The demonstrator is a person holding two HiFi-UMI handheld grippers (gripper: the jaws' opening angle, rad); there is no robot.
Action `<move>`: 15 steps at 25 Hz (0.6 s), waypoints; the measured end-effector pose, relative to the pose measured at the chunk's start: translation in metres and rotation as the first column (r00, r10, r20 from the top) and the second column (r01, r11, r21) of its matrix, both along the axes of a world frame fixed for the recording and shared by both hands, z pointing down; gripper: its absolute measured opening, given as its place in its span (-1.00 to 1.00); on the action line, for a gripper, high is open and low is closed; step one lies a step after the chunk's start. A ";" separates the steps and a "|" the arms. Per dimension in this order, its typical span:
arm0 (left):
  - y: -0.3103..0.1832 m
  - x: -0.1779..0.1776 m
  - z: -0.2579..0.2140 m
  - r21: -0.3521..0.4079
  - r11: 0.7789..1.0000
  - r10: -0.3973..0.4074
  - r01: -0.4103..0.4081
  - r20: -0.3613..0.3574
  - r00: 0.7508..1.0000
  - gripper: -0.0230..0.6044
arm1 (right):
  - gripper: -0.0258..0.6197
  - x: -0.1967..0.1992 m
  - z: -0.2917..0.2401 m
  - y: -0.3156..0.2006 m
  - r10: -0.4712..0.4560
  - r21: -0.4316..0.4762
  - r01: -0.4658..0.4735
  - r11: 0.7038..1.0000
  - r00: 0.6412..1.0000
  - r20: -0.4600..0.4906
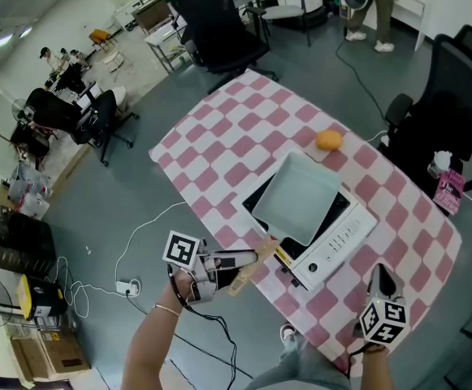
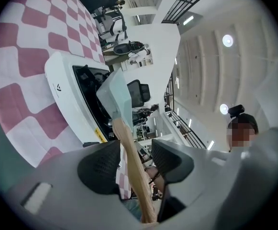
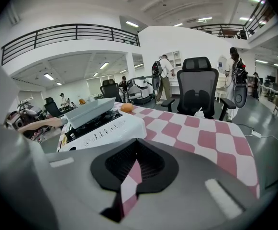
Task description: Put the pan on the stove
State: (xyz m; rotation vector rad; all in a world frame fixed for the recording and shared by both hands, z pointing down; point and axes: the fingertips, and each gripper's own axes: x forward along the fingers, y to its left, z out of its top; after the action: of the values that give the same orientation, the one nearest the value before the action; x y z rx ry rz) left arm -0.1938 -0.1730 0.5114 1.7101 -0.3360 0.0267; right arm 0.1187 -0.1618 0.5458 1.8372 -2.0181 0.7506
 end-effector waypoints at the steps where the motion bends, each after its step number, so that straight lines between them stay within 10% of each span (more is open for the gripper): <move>1: 0.000 -0.004 -0.001 0.005 1.000 -0.018 0.018 0.006 1.000 -0.27 | -0.89 0.000 -0.002 0.002 -0.002 0.003 0.002 1.000 1.000 -0.001; 9: -0.001 -0.049 -0.015 0.158 0.967 -0.224 0.202 0.143 0.964 -0.26 | -0.89 -0.001 -0.025 0.023 -0.018 0.040 0.019 0.999 1.000 -0.019; 15: 0.005 -0.058 -0.069 0.531 0.818 -0.406 0.220 0.263 0.875 -0.32 | -0.89 -0.003 -0.052 0.035 -0.039 0.090 0.043 0.995 0.998 -0.048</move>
State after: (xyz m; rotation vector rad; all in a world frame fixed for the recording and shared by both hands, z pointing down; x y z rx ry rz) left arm -0.2521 -0.1678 0.4422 2.1284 -0.9820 0.0142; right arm 0.1157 -0.1265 0.4933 1.8381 -2.0857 0.6093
